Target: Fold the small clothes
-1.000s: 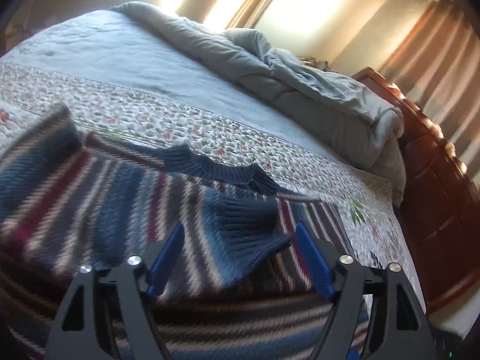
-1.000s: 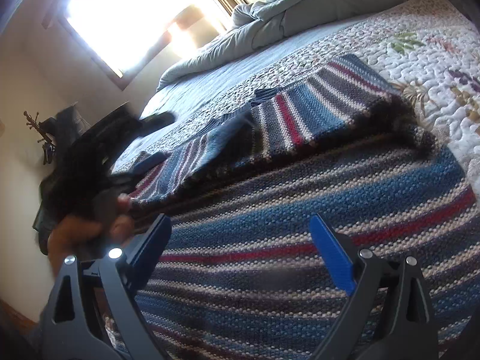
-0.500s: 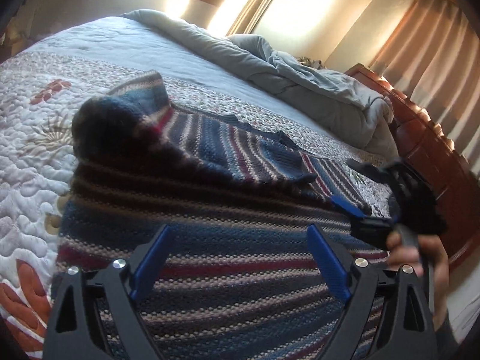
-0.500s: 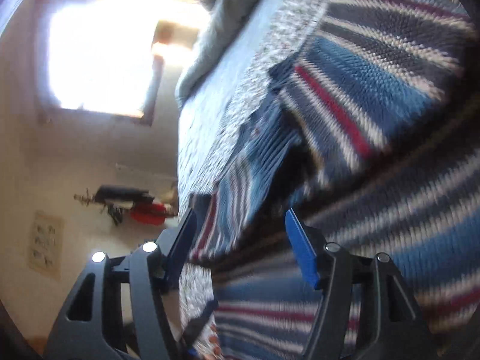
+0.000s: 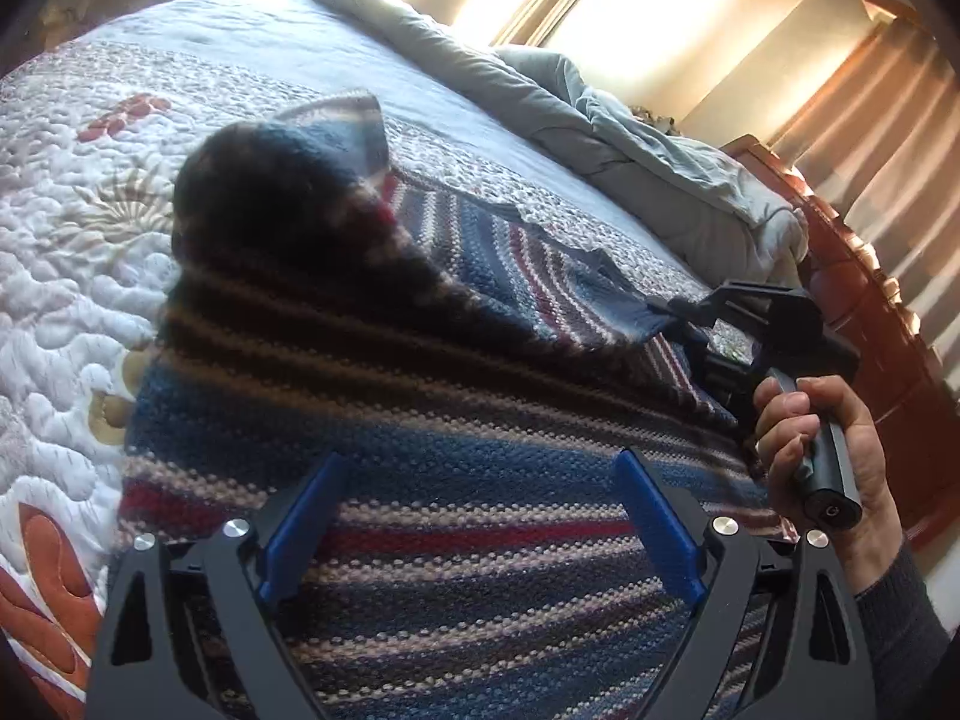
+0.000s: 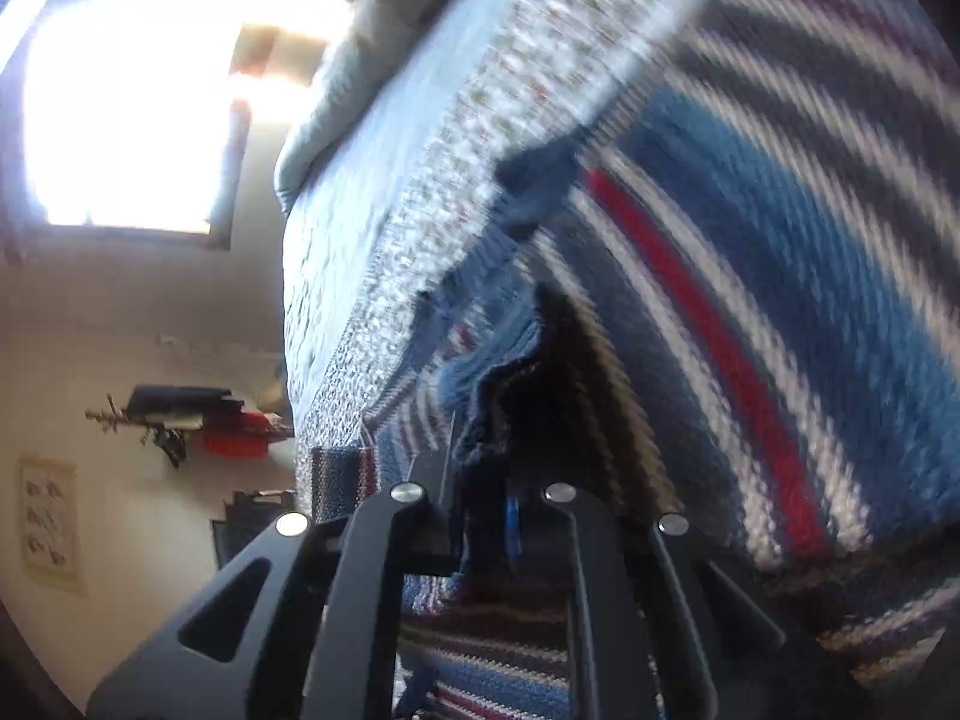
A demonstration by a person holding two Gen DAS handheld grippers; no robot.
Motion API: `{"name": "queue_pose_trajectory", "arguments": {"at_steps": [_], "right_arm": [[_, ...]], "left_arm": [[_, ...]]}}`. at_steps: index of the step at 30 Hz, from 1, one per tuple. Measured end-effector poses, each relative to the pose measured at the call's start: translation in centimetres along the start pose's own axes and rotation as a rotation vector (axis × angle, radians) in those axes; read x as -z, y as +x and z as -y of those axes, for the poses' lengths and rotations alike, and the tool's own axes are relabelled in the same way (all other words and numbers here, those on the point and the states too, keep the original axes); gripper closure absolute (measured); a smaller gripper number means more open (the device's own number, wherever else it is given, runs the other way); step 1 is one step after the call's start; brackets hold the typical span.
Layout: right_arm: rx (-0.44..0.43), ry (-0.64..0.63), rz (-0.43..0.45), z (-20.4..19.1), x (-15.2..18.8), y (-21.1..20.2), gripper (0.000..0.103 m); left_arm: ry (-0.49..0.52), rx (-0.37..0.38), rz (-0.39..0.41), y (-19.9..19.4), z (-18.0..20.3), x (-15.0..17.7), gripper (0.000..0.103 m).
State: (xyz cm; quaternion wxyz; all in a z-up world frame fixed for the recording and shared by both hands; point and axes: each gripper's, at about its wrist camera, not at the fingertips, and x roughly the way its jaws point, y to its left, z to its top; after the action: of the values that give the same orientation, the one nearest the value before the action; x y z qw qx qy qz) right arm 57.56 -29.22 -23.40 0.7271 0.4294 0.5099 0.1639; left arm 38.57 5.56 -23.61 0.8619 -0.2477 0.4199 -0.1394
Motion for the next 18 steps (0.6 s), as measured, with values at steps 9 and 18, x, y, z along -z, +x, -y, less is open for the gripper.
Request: {"name": "queue_pose_trajectory", "arguments": {"at_steps": [9, 18], "right_arm": [[0.073, -0.264, 0.155, -5.6, -4.2, -6.5, 0.095], [0.107, -0.001, 0.085, 7.0, -3.5, -4.7, 0.091]], "left_arm": [[-0.064, 0.060, 0.037, -0.7, -1.9, -0.8, 0.011], [-0.094, 0.123, 0.069, -1.3, -2.5, -1.8, 0.011]]}}
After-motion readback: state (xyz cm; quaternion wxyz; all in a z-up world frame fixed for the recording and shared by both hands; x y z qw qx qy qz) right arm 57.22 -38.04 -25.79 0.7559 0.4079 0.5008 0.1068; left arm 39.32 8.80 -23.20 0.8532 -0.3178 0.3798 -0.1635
